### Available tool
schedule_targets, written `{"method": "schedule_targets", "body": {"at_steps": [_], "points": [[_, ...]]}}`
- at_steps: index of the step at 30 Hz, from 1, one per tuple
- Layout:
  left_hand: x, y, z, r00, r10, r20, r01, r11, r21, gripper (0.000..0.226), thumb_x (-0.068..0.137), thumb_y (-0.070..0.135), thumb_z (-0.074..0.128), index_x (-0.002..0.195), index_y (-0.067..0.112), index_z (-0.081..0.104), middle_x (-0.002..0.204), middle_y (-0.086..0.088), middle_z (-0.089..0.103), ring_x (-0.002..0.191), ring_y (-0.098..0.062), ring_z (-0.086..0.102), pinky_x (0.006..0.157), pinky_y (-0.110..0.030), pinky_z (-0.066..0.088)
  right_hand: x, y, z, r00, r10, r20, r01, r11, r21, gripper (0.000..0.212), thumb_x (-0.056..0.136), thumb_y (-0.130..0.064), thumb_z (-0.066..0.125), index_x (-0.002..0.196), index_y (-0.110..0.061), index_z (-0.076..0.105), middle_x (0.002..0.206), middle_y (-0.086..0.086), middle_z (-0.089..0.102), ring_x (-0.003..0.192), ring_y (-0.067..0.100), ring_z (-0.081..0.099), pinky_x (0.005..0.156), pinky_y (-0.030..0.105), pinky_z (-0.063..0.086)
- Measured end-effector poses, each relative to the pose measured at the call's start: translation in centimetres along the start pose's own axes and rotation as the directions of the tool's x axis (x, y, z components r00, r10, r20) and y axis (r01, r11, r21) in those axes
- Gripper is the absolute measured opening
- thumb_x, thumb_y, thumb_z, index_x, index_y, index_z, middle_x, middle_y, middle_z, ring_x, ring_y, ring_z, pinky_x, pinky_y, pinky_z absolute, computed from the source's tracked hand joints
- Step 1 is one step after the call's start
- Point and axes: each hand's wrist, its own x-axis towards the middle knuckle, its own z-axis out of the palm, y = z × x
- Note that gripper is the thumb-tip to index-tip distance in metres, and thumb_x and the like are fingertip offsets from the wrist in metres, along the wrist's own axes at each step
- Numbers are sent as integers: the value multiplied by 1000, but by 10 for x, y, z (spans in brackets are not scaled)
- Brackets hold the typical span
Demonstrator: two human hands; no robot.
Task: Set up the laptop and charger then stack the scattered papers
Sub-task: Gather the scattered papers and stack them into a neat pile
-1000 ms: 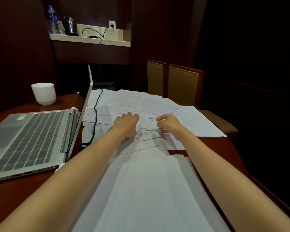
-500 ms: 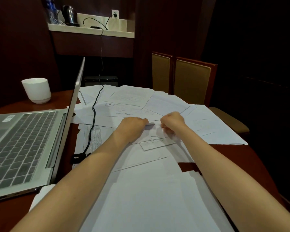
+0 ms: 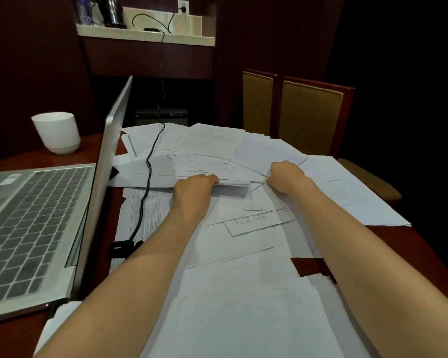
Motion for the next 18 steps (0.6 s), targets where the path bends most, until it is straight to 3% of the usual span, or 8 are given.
{"method": "schedule_targets", "body": {"at_steps": [5,9,11,15,18], "points": [[-4,4,-8,1000,20,24,-21,999,28,53,88,-2,43,128,31,51,114,2,63,105,-20,58,68,-25,35,-5,2,7,994,-56,-89,39,984,-174,28,91,2,48,118,-2,54,119,16,56,109,31,56,88,33,46],[-8,10,-13,994,107,12,-107,994,26,47,86,1,42,119,29,57,109,2,65,101,-21,60,59,-22,32,-10,6,5,983,-78,-169,53,987,-149,25,92,-1,46,115,-5,56,114,15,59,103,30,58,83,33,46],[-8,15,-15,982,189,-8,-189,981,33,44,84,3,43,118,28,57,107,2,65,99,-22,60,53,-23,28,-17,5,2,973,-84,-216,72,995,-63,27,93,-2,43,116,-6,57,113,15,61,101,31,58,80,33,45],[-13,30,-26,929,369,23,-370,924,93,34,90,14,43,117,28,57,104,2,66,95,-23,61,63,-26,31,-36,-1,-3,955,-5,-295,97,949,299,32,95,-7,41,119,-13,61,111,12,65,98,30,58,76,29,44],[-18,40,-34,852,524,-6,-524,851,29,22,81,15,53,93,22,71,73,0,70,65,-24,66,50,-25,34,-52,-6,-3,944,32,-328,141,861,489,26,92,-9,49,111,-11,67,108,8,67,96,25,59,77,26,46]]}}
